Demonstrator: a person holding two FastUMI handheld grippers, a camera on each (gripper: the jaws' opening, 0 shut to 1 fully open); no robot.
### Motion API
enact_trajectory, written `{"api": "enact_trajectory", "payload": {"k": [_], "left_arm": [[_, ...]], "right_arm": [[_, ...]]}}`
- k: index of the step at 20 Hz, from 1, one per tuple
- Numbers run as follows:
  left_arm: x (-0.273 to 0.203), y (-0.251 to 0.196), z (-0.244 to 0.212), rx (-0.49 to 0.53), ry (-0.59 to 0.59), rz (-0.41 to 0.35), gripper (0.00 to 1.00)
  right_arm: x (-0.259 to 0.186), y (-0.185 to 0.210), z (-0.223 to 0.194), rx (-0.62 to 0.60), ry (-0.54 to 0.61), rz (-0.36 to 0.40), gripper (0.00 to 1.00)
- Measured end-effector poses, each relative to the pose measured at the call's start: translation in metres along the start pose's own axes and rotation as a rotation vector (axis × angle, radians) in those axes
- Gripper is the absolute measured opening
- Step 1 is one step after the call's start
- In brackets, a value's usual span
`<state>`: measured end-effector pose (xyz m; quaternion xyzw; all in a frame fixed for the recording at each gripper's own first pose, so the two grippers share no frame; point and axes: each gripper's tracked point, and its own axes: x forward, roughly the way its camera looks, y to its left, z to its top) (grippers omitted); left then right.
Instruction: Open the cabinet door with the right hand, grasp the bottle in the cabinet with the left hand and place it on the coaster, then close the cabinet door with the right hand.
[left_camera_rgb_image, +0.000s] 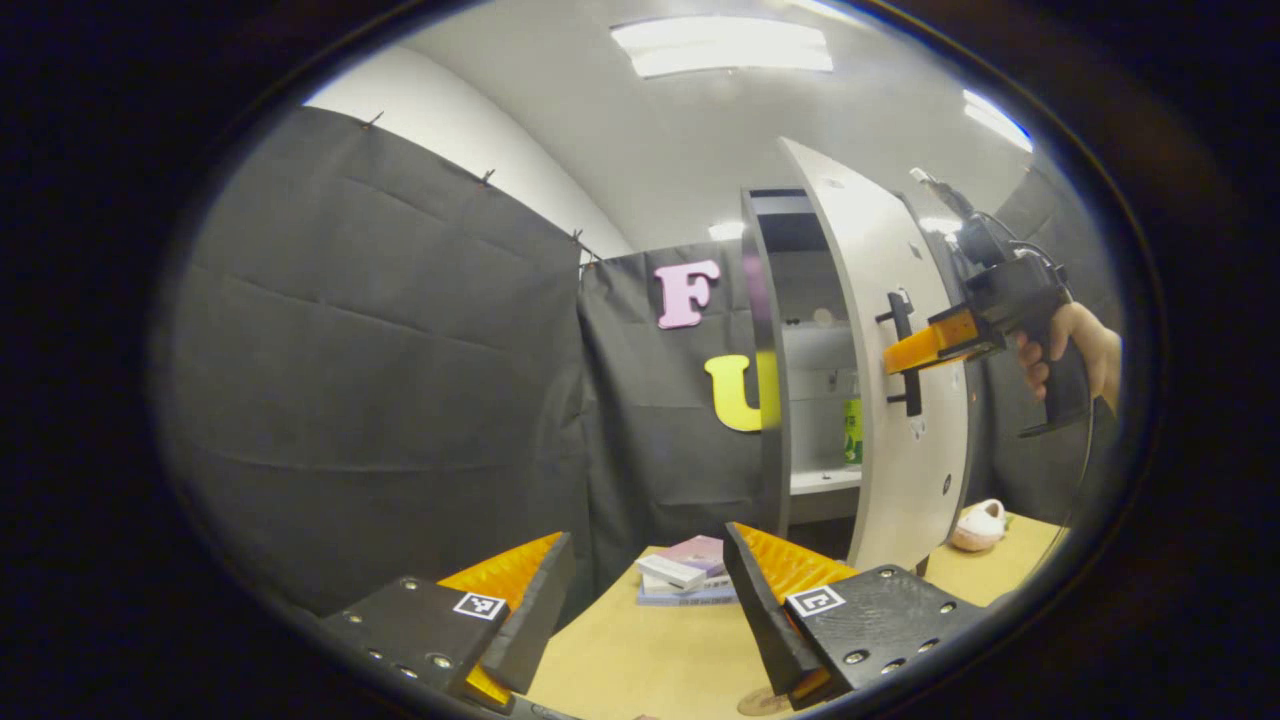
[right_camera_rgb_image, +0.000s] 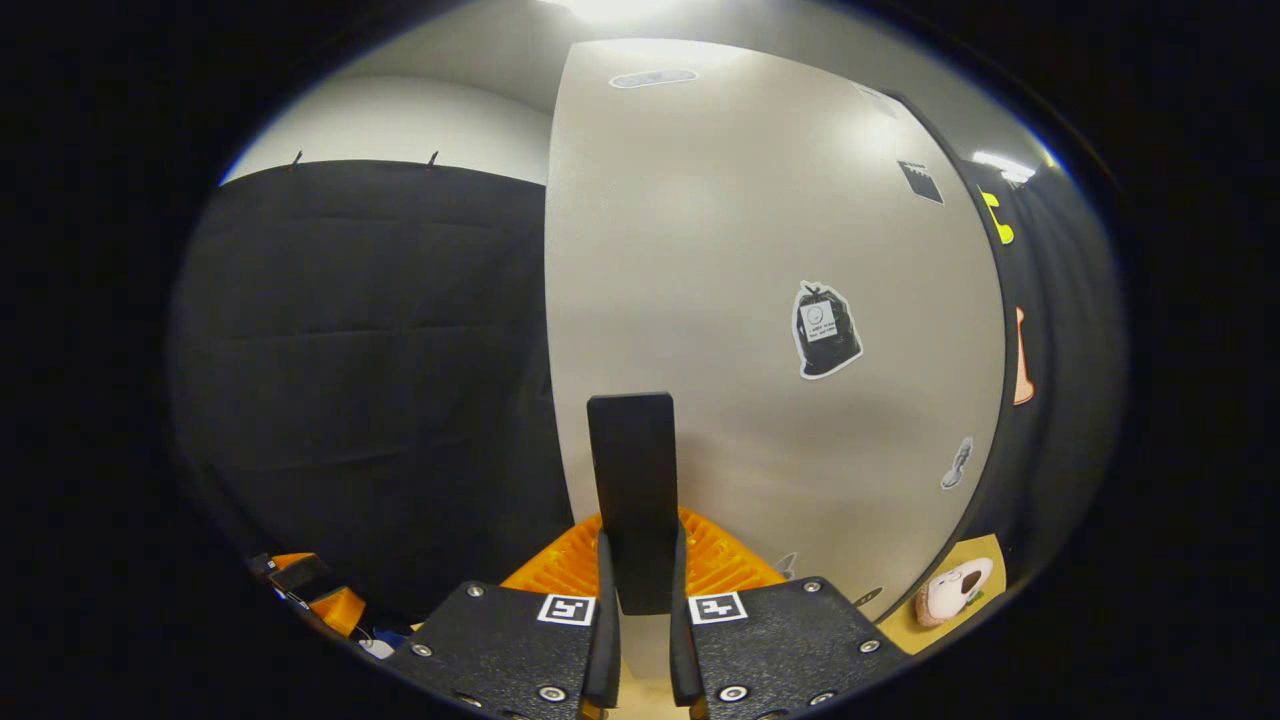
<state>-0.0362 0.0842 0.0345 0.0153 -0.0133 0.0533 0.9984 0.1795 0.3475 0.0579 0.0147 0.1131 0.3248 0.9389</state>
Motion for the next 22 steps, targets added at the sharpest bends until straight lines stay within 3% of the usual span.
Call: {"api": "enact_trajectory", "payload": {"k": [11, 22], "left_arm": [[0.023, -0.088, 0.009, -0.011, -0.026, -0.127, 0.91], [0.036, -0.181, 0.007, -0.055, -0.018, -0.272, 0.91]], "right_arm": [[-0.039, -0.018, -0.001, 0.014, -0.013, 0.016, 0.2], [-0.1, -0.075, -0.002, 0.001, -0.038, -0.112, 0.19]]}}
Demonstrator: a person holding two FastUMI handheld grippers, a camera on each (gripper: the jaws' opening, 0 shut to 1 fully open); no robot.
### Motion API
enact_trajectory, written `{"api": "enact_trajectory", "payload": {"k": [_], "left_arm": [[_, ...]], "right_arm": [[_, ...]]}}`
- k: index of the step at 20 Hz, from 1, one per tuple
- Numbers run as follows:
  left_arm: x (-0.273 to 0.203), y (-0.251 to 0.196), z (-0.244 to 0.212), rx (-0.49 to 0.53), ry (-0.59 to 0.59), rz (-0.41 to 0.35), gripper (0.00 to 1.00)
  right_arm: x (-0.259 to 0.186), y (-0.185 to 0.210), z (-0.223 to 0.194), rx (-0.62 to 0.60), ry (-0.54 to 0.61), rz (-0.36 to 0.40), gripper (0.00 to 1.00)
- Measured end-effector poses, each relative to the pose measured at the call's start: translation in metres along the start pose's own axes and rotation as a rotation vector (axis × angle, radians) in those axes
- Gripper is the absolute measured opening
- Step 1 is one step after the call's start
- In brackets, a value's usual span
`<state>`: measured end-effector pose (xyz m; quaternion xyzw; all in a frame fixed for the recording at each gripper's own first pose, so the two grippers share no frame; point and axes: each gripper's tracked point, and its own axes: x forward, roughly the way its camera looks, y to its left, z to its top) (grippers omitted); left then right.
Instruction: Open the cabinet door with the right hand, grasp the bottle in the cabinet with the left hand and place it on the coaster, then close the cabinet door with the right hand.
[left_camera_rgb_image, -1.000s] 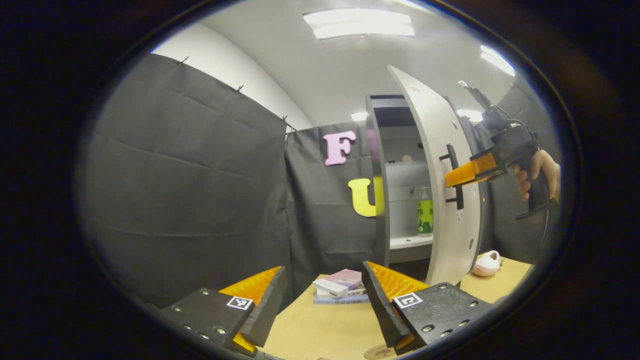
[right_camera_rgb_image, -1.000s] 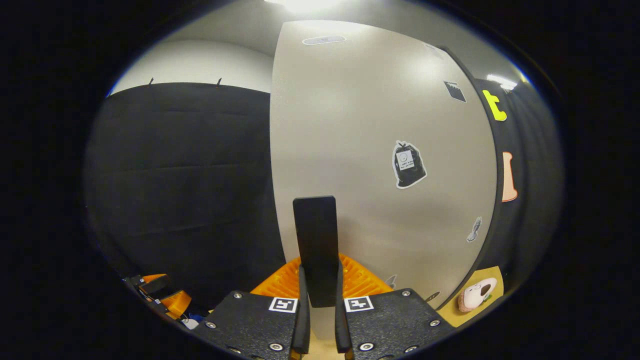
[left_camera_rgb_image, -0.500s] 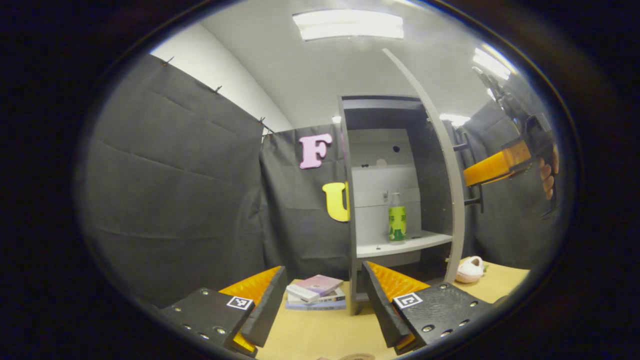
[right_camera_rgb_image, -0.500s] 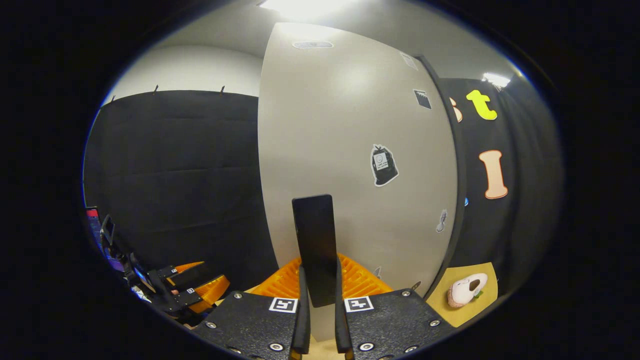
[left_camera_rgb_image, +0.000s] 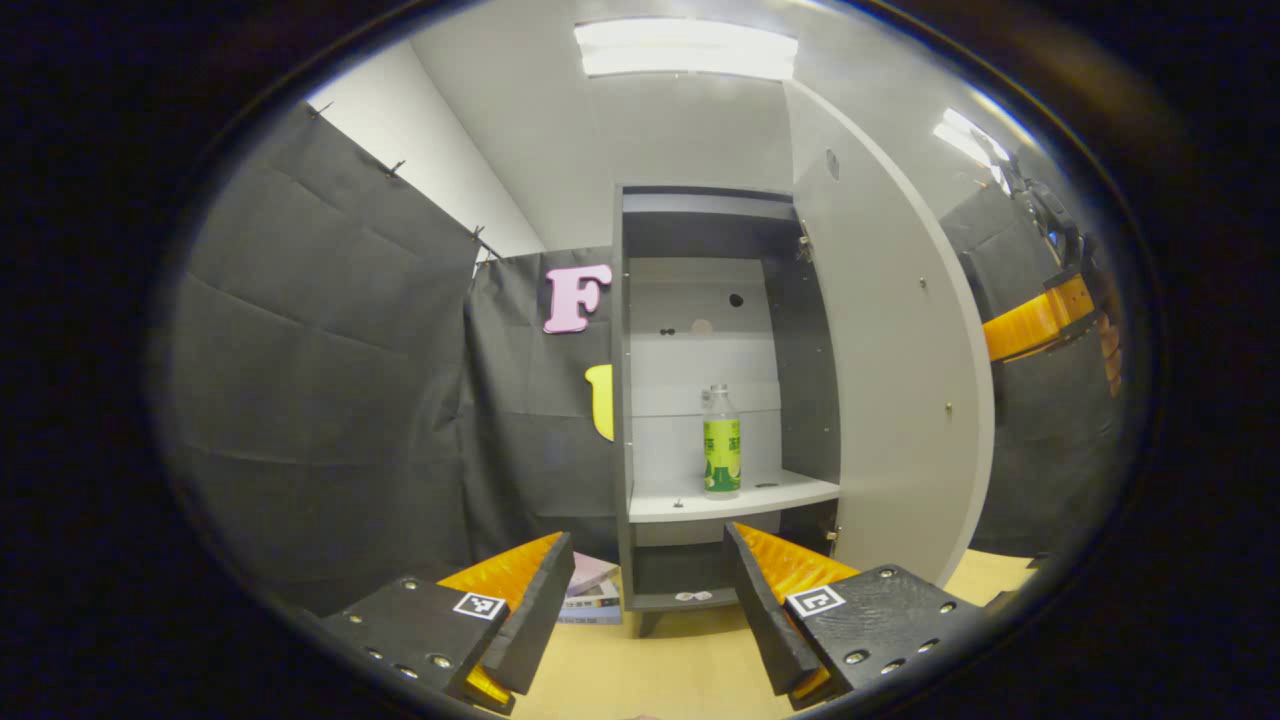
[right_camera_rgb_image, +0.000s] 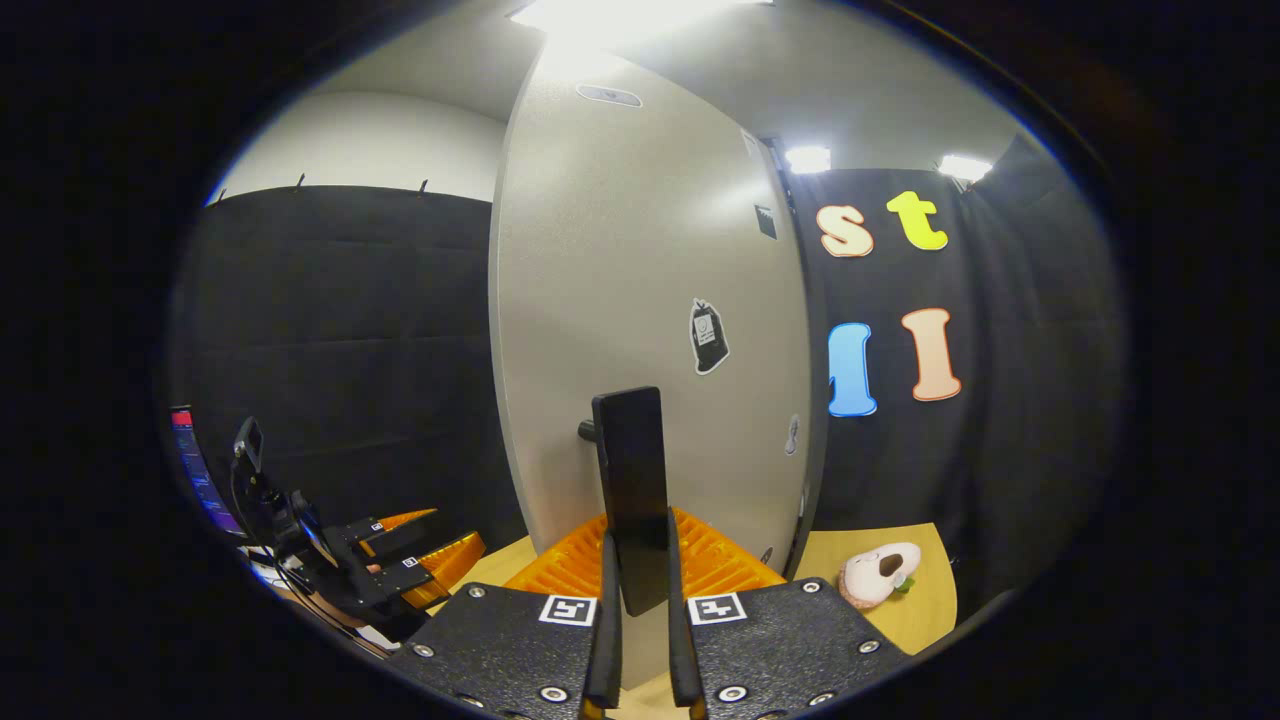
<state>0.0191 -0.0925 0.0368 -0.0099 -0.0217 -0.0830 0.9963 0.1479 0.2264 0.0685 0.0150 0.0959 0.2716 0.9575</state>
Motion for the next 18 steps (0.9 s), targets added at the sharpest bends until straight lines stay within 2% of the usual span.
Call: {"api": "enact_trajectory", "payload": {"k": [2, 3, 4, 7, 8, 9, 10, 11, 12, 13, 16, 17, 18], "left_arm": [[0.005, -0.013, -0.004, -0.005, 0.01, -0.021, 0.91], [0.007, -0.019, -0.006, -0.006, 0.015, -0.03, 0.86], [0.01, -0.025, -0.006, -0.007, 0.02, -0.038, 0.91], [0.03, -0.041, -0.007, 0.0, 0.023, -0.075, 0.91], [0.04, -0.047, -0.005, 0.001, 0.02, -0.088, 0.86], [0.049, -0.053, -0.001, -0.001, 0.02, -0.105, 0.86], [0.059, -0.06, 0.0, -0.006, 0.018, -0.124, 0.91], [0.071, -0.068, 0.001, -0.012, 0.02, -0.148, 0.86], [0.082, -0.075, 0.001, -0.016, 0.026, -0.162, 0.86], [0.093, -0.08, 0.0, -0.023, 0.032, -0.178, 0.86], [0.126, -0.098, 0.001, -0.04, 0.051, -0.218, 0.86], [0.137, -0.103, 0.002, -0.045, 0.055, -0.23, 0.86], [0.151, -0.107, 0.001, -0.048, 0.059, -0.242, 0.86]], "right_arm": [[-0.009, -0.016, 0.001, -0.014, -0.011, -0.049, 0.17], [-0.013, -0.024, 0.001, -0.02, -0.016, -0.075, 0.18], [-0.016, -0.032, 0.002, -0.023, -0.02, -0.096, 0.18], [-0.023, -0.056, 0.0, -0.021, -0.03, -0.162, 0.16], [-0.026, -0.063, 0.001, -0.021, -0.035, -0.185, 0.16], [-0.029, -0.07, 0.001, -0.027, -0.039, -0.211, 0.16], [-0.032, -0.079, 0.002, -0.037, -0.046, -0.243, 0.16], [-0.033, -0.089, 0.002, -0.05, -0.052, -0.274, 0.16], [-0.037, -0.096, 0.002, -0.06, -0.061, -0.296, 0.13], [-0.038, -0.094, 0.002, -0.048, -0.071, -0.28, 0.09], [-0.04, -0.093, 0.003, -0.06, -0.085, -0.268, 0.09], [-0.044, -0.098, 0.002, -0.085, -0.079, -0.291, 0.14], [-0.055, -0.111, 0.001, -0.116, -0.082, -0.337, 0.34]]}}
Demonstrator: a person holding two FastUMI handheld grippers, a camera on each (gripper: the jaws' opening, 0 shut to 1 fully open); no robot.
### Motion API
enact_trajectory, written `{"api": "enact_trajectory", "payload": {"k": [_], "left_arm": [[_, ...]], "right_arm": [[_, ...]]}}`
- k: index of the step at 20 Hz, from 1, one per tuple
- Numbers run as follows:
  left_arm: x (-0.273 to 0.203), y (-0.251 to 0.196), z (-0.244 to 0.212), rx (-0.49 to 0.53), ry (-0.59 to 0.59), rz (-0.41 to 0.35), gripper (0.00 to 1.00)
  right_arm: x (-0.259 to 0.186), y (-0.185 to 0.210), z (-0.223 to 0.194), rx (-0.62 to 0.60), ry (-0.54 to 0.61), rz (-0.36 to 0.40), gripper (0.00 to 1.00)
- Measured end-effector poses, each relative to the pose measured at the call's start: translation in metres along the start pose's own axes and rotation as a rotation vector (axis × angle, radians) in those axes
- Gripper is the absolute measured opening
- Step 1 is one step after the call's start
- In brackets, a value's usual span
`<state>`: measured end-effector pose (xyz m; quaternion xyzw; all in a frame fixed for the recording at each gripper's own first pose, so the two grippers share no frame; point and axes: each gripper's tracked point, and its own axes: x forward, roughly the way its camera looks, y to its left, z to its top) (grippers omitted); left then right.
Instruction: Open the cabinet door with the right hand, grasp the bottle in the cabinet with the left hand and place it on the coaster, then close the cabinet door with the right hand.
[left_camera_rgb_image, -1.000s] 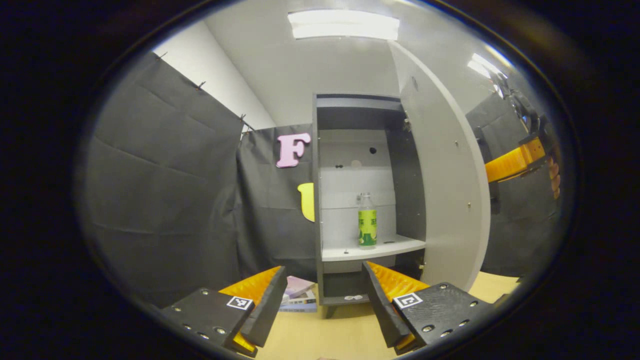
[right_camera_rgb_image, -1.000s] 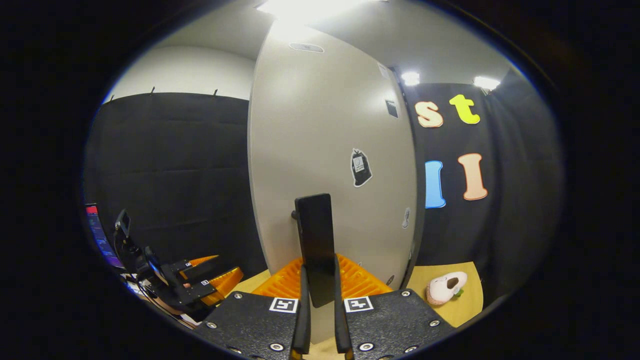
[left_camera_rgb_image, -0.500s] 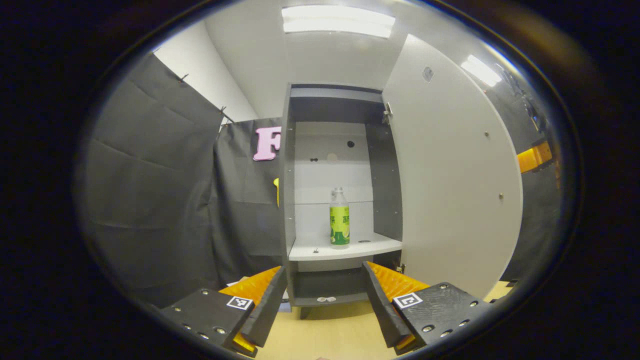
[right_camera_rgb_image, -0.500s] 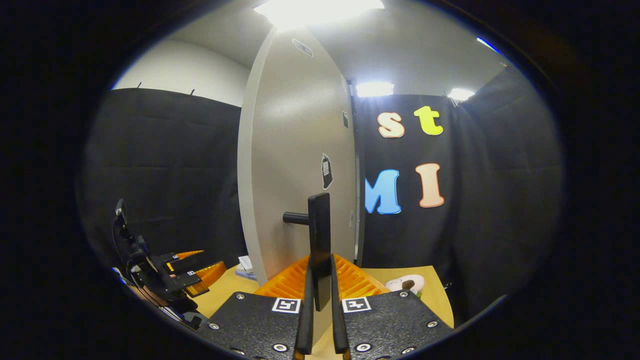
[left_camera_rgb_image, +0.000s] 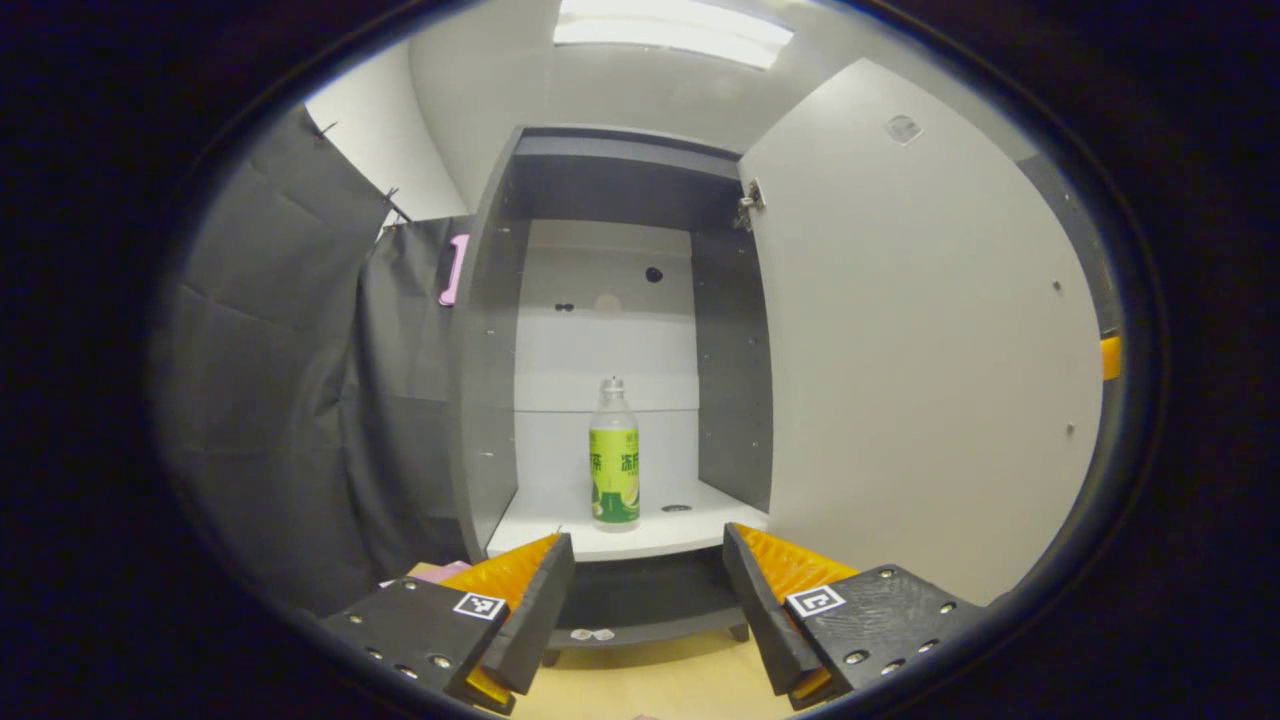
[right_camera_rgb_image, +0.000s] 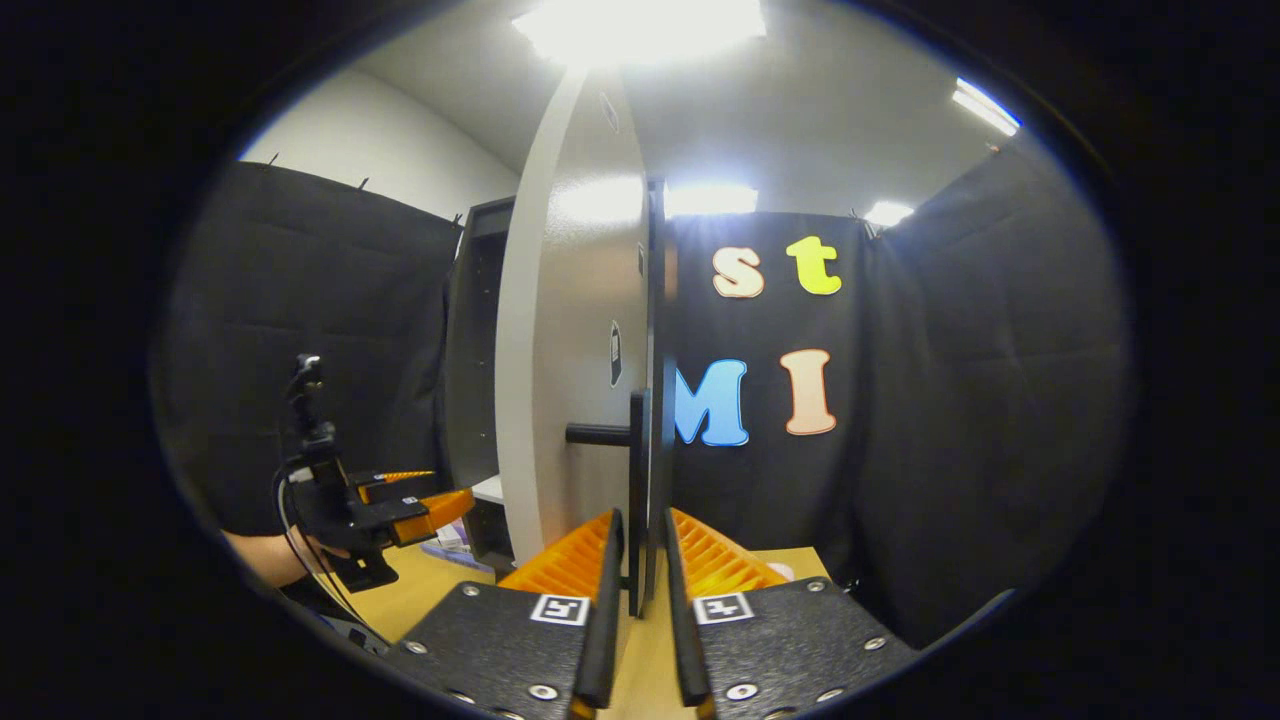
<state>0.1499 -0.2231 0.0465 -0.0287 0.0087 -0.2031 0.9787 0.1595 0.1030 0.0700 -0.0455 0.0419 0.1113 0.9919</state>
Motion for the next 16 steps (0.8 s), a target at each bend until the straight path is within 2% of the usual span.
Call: {"api": "enact_trajectory", "payload": {"k": [1, 2, 3, 10, 11, 12, 13, 14, 15, 16], "left_arm": [[0.015, -0.001, 0.001, 0.001, 0.0, -0.01, 0.91], [0.026, -0.001, 0.002, 0.006, -0.001, -0.016, 0.86], [0.038, -0.002, 0.003, 0.012, -0.004, -0.021, 0.86], [0.12, 0.013, -0.008, 0.011, 0.026, 0.008, 0.86], [0.132, 0.016, -0.011, 0.007, 0.036, 0.009, 0.9], [0.145, 0.019, -0.015, 0.002, 0.045, 0.011, 0.9], [0.156, 0.023, -0.017, -0.007, 0.044, 0.017, 0.86], [0.166, 0.027, -0.018, -0.019, 0.046, 0.023, 0.86], [0.176, 0.03, -0.02, -0.031, 0.045, 0.028, 0.9], [0.186, 0.034, -0.02, -0.04, 0.045, 0.04, 0.81]], "right_arm": [[-0.007, -0.012, 0.0, -0.012, -0.006, -0.037, 0.53], [-0.012, -0.015, -0.002, 0.006, -0.008, -0.052, 0.72], [-0.017, -0.019, -0.003, 0.039, -0.008, -0.061, 0.94], [-0.048, -0.084, -0.034, 0.135, 0.033, -0.271, 0.96], [-0.051, -0.09, -0.04, 0.143, 0.046, -0.299, 0.96], [-0.055, -0.098, -0.044, 0.147, 0.059, -0.332, 0.96], [-0.058, -0.104, -0.049, 0.145, 0.066, -0.361, 0.96], [-0.061, -0.108, -0.051, 0.143, 0.073, -0.38, 0.96], [-0.063, -0.108, -0.054, 0.146, 0.079, -0.391, 0.96], [-0.064, -0.109, -0.056, 0.151, 0.086, -0.397, 0.96]]}}
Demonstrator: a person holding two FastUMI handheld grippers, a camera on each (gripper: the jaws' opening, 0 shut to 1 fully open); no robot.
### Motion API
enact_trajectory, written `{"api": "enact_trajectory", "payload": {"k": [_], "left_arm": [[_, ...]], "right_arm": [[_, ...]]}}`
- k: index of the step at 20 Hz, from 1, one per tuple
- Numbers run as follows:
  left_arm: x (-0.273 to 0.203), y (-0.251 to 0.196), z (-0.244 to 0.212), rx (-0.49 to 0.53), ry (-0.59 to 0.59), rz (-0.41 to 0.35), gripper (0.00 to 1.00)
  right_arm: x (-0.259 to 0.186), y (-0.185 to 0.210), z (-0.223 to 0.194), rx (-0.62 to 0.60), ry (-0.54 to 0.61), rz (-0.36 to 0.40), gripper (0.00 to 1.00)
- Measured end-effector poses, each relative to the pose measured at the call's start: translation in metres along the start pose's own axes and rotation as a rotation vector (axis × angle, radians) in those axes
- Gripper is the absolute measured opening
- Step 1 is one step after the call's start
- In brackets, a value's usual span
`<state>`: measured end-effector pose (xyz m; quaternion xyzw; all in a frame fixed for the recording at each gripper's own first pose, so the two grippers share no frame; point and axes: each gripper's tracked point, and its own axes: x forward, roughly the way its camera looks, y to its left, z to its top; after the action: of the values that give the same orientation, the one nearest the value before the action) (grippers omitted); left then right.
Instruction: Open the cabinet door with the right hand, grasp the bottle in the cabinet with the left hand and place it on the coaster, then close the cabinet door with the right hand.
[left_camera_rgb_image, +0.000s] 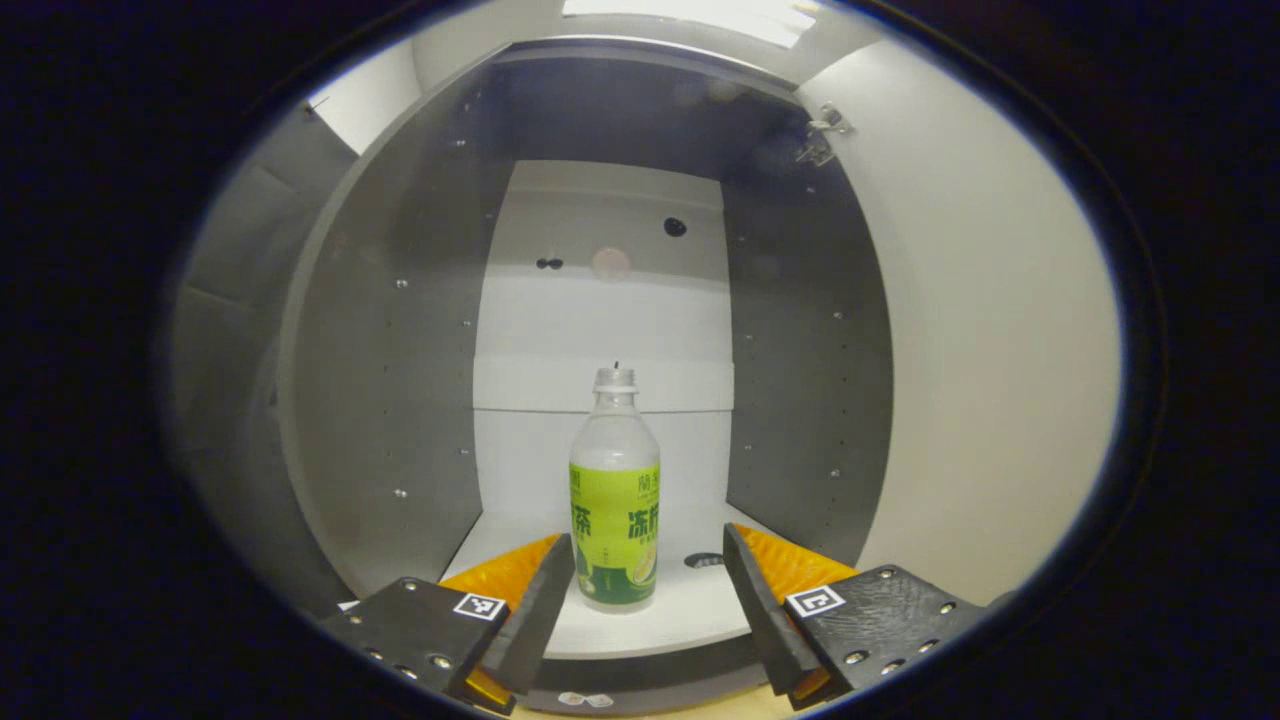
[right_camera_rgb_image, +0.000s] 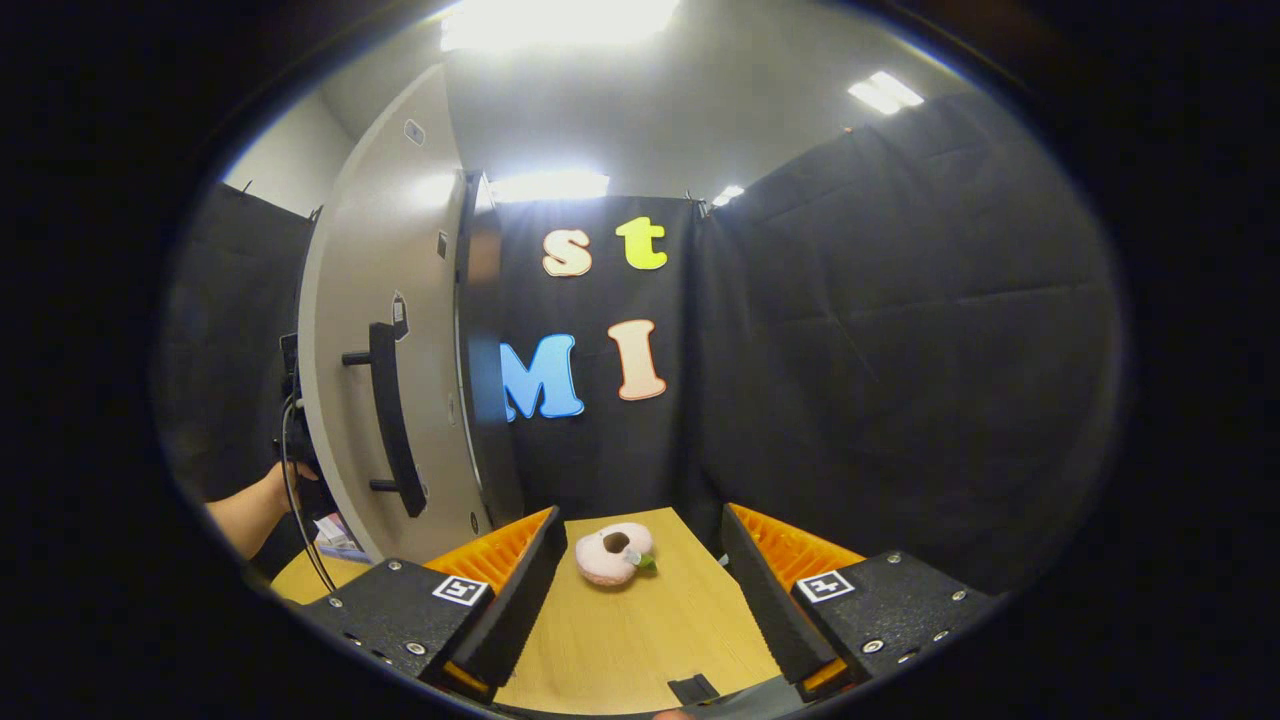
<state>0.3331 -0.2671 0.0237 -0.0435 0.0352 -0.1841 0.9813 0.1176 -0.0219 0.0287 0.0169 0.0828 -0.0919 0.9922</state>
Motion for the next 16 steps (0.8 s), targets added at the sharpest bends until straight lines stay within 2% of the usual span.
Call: {"api": "enact_trajectory", "payload": {"k": [1, 2, 4, 5, 6, 7, 10, 12, 16], "left_arm": [[0.009, 0.005, -0.001, 0.001, 0.005, 0.008, 0.9], [0.018, 0.009, -0.002, 0.004, 0.014, 0.023, 0.86], [0.033, 0.015, -0.009, 0.014, 0.039, 0.034, 0.86], [0.041, 0.017, -0.01, 0.021, 0.045, 0.037, 0.9], [0.049, 0.018, -0.011, 0.029, 0.048, 0.031, 0.9], [0.054, 0.018, -0.013, 0.04, 0.059, 0.036, 0.86], [0.062, 0.02, -0.022, 0.026, 0.101, 0.033, 0.86], [0.056, 0.017, -0.018, 0.013, 0.106, 0.042, 0.69], [0.058, 0.018, -0.016, -0.013, 0.094, 0.038, 0.69]], "right_arm": [[-0.001, -0.002, -0.002, 0.002, 0.006, -0.006, 0.96], [-0.003, -0.005, -0.002, 0.002, 0.004, -0.014, 0.96], [-0.006, -0.009, -0.002, -0.005, 0.004, -0.035, 0.96], [-0.006, -0.012, -0.005, -0.009, 0.006, -0.044, 0.96], [-0.007, -0.013, -0.006, -0.011, 0.012, -0.05, 0.94], [-0.007, -0.012, -0.009, -0.01, 0.018, -0.054, 0.96], [-0.005, -0.005, -0.01, -0.009, 0.026, -0.043, 0.96], [-0.002, 0.0, -0.009, -0.032, 0.023, -0.03, 0.96], [0.004, 0.01, -0.004, -0.058, 0.0, 0.003, 0.96]]}}
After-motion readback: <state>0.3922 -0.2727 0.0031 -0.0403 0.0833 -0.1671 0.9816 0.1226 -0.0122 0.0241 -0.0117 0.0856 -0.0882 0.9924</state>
